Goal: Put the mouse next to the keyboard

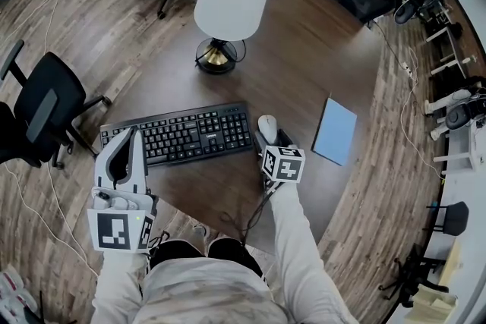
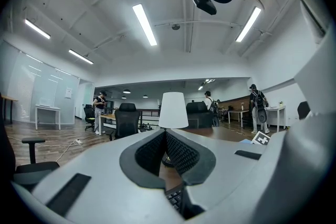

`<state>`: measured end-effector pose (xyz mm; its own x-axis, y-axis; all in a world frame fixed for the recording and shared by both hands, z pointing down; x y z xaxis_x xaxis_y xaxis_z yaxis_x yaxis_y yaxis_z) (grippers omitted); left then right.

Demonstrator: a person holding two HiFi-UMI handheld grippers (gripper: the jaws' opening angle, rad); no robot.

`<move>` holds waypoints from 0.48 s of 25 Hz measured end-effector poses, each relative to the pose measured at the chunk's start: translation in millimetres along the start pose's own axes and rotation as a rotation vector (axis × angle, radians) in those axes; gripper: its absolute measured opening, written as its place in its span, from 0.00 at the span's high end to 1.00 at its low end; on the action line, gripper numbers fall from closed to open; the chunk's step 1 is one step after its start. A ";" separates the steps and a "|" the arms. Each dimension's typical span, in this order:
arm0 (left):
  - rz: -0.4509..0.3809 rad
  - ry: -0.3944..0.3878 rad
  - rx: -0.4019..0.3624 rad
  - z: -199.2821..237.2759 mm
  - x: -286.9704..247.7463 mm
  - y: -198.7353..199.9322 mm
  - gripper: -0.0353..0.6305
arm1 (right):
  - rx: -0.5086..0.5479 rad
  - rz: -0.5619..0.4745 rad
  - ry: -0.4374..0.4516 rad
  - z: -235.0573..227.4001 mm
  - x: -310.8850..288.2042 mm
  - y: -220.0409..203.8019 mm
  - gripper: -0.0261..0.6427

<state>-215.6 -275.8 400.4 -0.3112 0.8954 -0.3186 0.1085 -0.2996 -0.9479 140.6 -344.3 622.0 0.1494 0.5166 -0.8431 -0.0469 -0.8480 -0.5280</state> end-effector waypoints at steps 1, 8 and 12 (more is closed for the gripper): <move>-0.002 0.001 0.001 -0.1 1.6 0.3 0.94 | -0.002 -0.011 0.006 0.7 2.6 0.5 0.48; -0.024 0.005 0.004 -7.9 16.1 6.0 0.94 | -0.019 -0.105 0.027 4.4 34.9 4.6 0.50; -0.033 0.010 0.007 -13.1 25.8 7.4 0.94 | -0.021 -0.187 0.017 9.6 62.9 4.9 0.83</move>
<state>-210.5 -250.7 385.2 -0.3045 0.9082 -0.2871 0.0920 -0.2720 -0.9579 140.3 -314.8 565.4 0.1705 0.6632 -0.7288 0.0037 -0.7400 -0.6726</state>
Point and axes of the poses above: the fingertips, and each gripper's own axes: x backward along the fingers, z to its left, y out of its top, the point moved 7 cm from there along x, backward along the fingers, and after that the axes turned 15 degrees about z, right-handed, at the moved point
